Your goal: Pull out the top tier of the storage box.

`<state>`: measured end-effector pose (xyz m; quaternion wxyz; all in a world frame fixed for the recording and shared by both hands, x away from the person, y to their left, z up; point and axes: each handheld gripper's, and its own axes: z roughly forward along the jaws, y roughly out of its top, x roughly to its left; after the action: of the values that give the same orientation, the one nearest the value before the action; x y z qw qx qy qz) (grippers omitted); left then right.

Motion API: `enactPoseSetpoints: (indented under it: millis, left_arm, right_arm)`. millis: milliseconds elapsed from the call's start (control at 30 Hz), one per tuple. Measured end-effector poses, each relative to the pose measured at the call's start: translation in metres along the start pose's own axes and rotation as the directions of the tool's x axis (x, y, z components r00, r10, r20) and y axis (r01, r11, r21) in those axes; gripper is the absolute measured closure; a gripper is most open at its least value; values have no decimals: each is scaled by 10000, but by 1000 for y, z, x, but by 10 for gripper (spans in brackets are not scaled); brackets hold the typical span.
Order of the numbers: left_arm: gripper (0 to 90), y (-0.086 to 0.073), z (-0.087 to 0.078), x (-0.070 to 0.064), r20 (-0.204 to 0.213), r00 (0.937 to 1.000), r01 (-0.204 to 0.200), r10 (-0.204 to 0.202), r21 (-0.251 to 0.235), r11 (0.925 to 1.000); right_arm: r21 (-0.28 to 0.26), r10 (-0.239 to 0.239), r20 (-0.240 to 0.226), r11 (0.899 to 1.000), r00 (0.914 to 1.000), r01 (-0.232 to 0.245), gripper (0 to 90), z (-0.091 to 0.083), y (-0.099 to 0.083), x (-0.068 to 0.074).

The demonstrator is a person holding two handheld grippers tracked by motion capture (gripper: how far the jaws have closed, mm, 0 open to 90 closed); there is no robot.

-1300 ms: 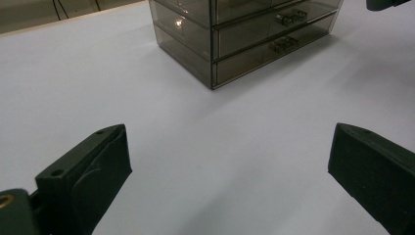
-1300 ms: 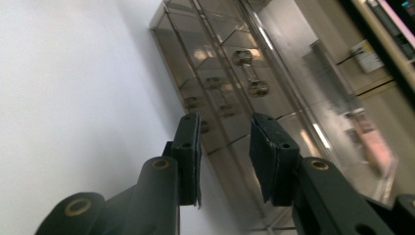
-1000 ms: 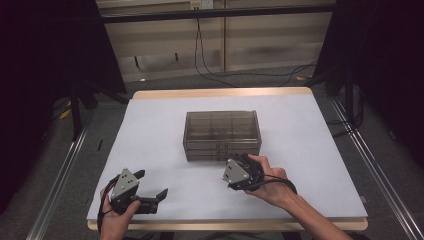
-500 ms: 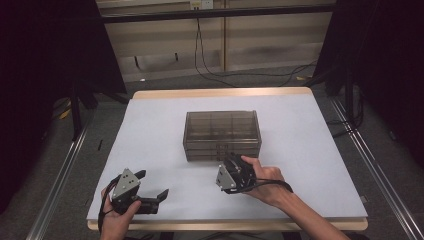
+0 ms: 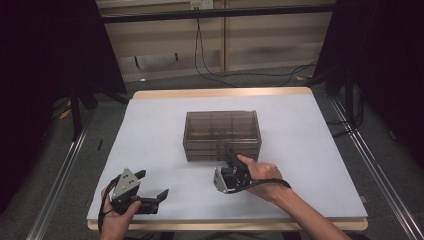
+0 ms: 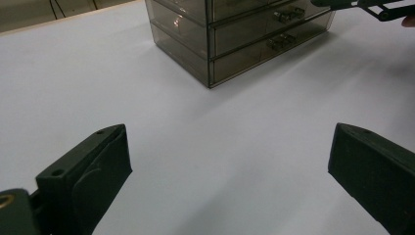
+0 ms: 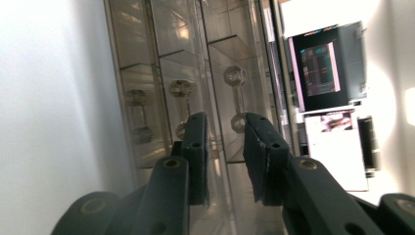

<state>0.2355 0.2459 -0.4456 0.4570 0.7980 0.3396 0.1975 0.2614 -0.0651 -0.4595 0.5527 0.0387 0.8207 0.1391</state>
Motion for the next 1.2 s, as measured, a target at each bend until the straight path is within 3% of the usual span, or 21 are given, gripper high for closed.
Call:
enactPoseSetpoints:
  millis: [133,167,200,233,267,333,433,500,533,700,967,1000,1133,1200]
  left_arm:
    - [20,0,0,0,13,10000,-49,49,25,10000]
    - [20,0,0,0,3,10000,-49,49,31,10000]
    - [20,0,0,0,12,10000,-46,46,26,10000]
    - [20,0,0,0,9,10000,-47,47,32,10000]
    - [20,0,0,0,-2,10000,-47,47,28,10000]
    - [20,0,0,0,6,10000,-50,50,25,10000]
    - [20,0,1,-1,15,10000,-32,32,40,10000]
    - [20,0,1,-1,7,10000,-85,85,49,10000]
    - [20,0,1,-1,32,10000,-60,60,49,10000]
    - [20,0,1,-1,5,10000,-69,69,45,10000]
    - [20,0,0,-1,45,10000,-90,89,59,9999]
    - [20,0,0,-1,48,10000,-44,43,40,10000]
    - [21,0,1,-3,131,9998,-125,123,117,9999]
    - [21,0,2,-3,97,9997,-228,226,154,9996]
  right_arm:
    - [-61,-578,290,9983,9979,580,734,1,2,5]
    - [46,-509,313,9987,9982,508,736,0,3,6]
    - [-27,-770,410,9970,9962,772,736,1,3,7]
    - [161,-614,487,9980,9969,607,737,0,3,10]
    - [33,-883,478,9961,9949,883,741,1,3,8]
    - [97,-964,708,9953,9928,960,743,1,3,9]
    - [139,-575,603,9983,9965,567,743,1,4,7]
    - [108,-752,721,9972,9946,746,744,3,3,5]
    - [292,-646,657,9976,9958,628,747,3,3,6]
    - [242,-697,813,9974,9942,680,758,6,4,6]
    - [423,-968,1123,9948,9890,925,811,9,6,8]
    - [365,-1297,1166,9913,9847,1263,811,10,6,8]
    - [395,-1199,1135,9925,9863,1161,803,10,7,7]
    - [468,-1385,1239,9899,9826,1336,803,10,7,10]
